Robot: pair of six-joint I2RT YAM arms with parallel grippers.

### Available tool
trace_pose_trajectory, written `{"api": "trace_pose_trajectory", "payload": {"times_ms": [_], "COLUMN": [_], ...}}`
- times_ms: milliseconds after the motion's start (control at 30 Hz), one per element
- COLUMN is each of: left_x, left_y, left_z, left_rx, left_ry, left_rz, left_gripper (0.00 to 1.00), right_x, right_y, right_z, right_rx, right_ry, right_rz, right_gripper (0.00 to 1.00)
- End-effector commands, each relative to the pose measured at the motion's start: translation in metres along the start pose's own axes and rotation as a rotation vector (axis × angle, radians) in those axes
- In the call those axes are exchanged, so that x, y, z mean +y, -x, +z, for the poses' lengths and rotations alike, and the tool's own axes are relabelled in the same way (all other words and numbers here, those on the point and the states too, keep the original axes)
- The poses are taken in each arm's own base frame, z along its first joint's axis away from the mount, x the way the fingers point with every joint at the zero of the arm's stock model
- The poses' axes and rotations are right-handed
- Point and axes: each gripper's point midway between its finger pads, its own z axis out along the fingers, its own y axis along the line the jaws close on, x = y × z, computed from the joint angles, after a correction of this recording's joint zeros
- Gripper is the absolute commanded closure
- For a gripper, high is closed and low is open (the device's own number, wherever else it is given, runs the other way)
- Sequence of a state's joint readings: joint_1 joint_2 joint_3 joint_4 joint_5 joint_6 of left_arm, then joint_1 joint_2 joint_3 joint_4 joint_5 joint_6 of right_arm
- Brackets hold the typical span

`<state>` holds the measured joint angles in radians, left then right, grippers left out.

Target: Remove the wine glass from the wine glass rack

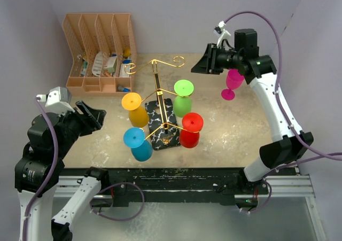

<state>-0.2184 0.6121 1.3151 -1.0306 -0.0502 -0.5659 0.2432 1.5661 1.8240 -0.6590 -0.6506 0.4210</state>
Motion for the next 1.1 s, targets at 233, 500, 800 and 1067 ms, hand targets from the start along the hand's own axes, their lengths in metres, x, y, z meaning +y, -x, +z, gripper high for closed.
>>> {"api": "trace_pose_trajectory", "payload": {"times_ms": [233,500,800,1067], "left_x": [0.003,0.003,0.005,0.007], "left_y": [0.003,0.001,-0.002,-0.008], "left_z": [-0.005,-0.003,0.001,0.002], "left_rx": [-0.029,-0.024,-0.013,-0.001], "left_ry": [0.012,0.014,0.018,0.023], "left_rz": [-0.021,-0.027,-0.028,-0.032], "left_gripper": [0.37,0.37,0.37,0.37], "right_x": [0.013,0.0,0.01,0.013], "right_y": [-0.031,-0.035,-0.047,-0.054], "right_z": [0.02,0.013,0.009,0.006], "right_rx": [0.07,0.052,0.098,0.122], "right_ry": [0.0,-0.116,-0.071,-0.065], "right_rz": [-0.007,-0.037,-0.069,-0.084], "right_gripper": [0.58,0.58,0.63,0.64]}}
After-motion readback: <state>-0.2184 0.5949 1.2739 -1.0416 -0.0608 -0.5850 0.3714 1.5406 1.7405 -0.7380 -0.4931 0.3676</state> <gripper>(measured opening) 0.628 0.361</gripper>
